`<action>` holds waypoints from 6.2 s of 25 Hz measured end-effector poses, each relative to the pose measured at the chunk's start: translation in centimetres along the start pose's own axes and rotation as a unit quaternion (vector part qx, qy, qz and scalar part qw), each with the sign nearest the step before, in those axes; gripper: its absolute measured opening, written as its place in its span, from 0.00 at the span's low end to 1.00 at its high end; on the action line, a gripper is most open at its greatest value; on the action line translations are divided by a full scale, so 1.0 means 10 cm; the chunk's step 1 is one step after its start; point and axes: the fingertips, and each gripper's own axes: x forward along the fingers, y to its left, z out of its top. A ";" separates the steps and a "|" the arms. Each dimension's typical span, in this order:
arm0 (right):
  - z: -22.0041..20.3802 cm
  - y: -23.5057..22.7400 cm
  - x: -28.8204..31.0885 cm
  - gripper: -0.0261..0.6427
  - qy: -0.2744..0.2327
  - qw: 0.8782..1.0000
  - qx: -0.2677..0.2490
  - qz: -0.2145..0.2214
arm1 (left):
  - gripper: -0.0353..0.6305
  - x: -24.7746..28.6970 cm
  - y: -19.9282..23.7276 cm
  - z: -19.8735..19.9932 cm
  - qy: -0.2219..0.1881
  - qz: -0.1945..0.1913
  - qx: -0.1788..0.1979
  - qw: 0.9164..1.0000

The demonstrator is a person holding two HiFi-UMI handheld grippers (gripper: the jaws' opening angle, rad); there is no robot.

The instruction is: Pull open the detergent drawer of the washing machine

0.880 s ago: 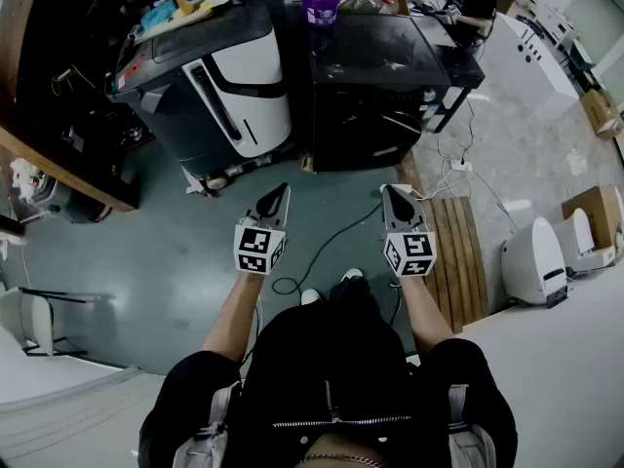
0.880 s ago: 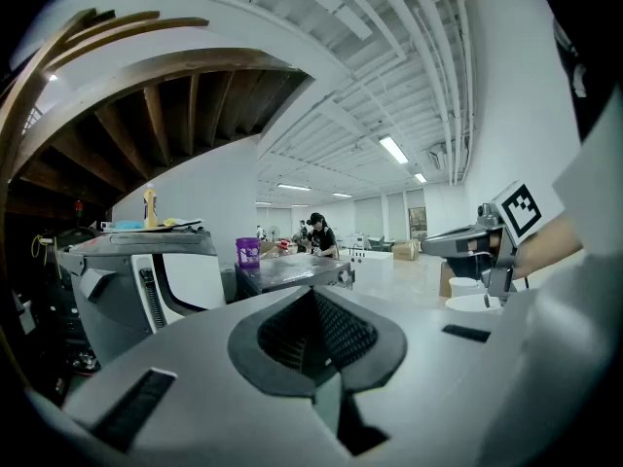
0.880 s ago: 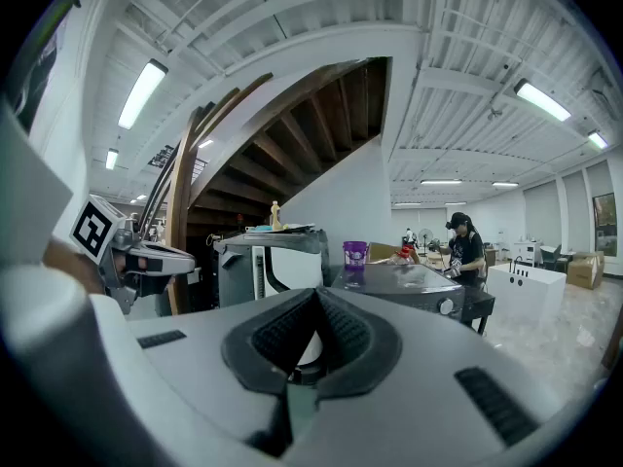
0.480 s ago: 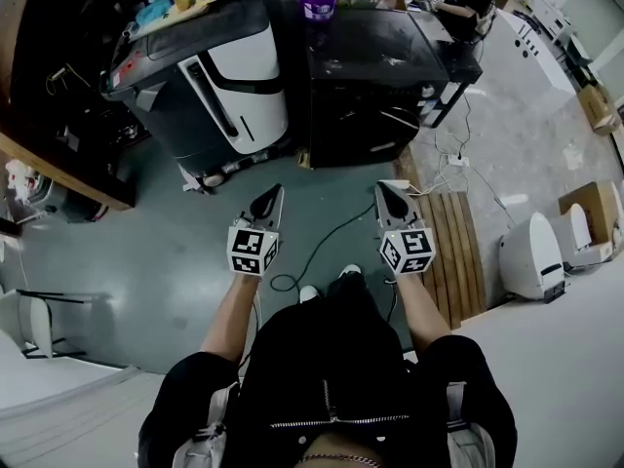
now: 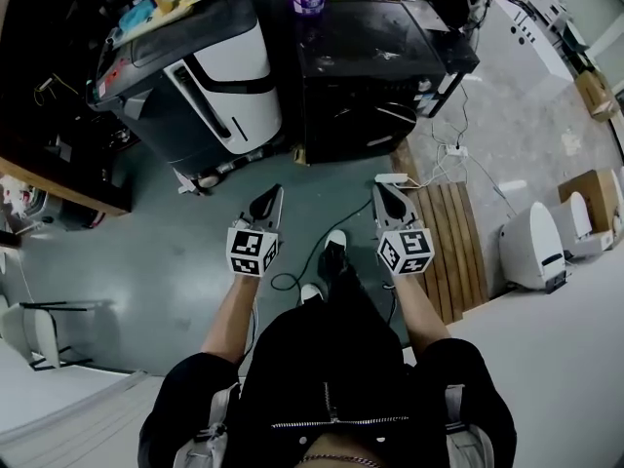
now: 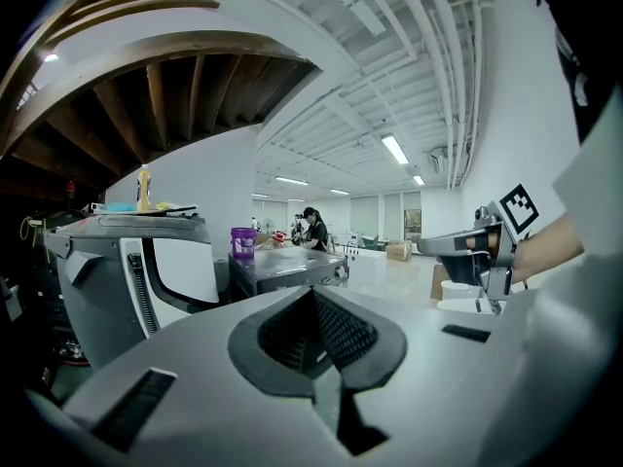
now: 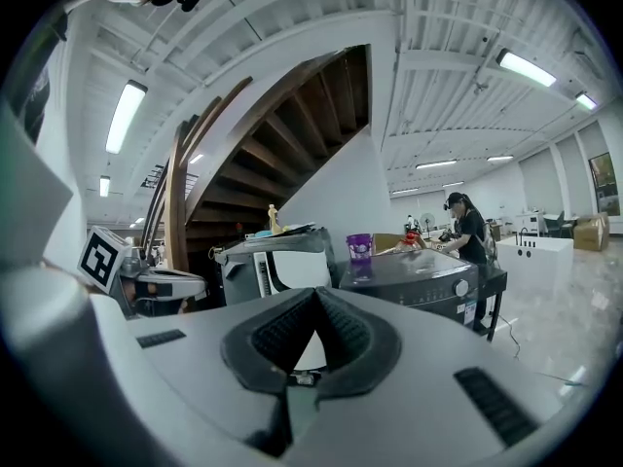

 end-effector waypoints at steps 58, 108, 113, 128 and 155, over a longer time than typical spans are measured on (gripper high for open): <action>-0.76 -1.53 3.41 0.33 0.169 0.964 0.206 0.016 | 0.08 3.37 1.55 0.15 0.074 -0.056 -0.049 0.994; -1.34 -2.24 4.56 0.65 -0.173 0.734 0.645 0.124 | 0.08 3.54 2.46 -0.95 0.196 -0.068 -0.089 0.974; -1.38 -2.22 4.52 0.62 -0.180 0.736 0.637 0.142 | 0.08 3.49 2.54 -0.99 0.206 -0.066 -0.078 0.973; -1.43 -2.13 4.31 0.49 -0.162 0.728 0.636 0.196 | 0.08 3.46 2.65 -1.08 0.220 -0.055 -0.078 0.971; -1.51 -2.04 3.93 0.51 -0.165 0.717 0.649 0.194 | 0.08 3.29 2.44 -1.00 0.209 -0.048 -0.079 0.974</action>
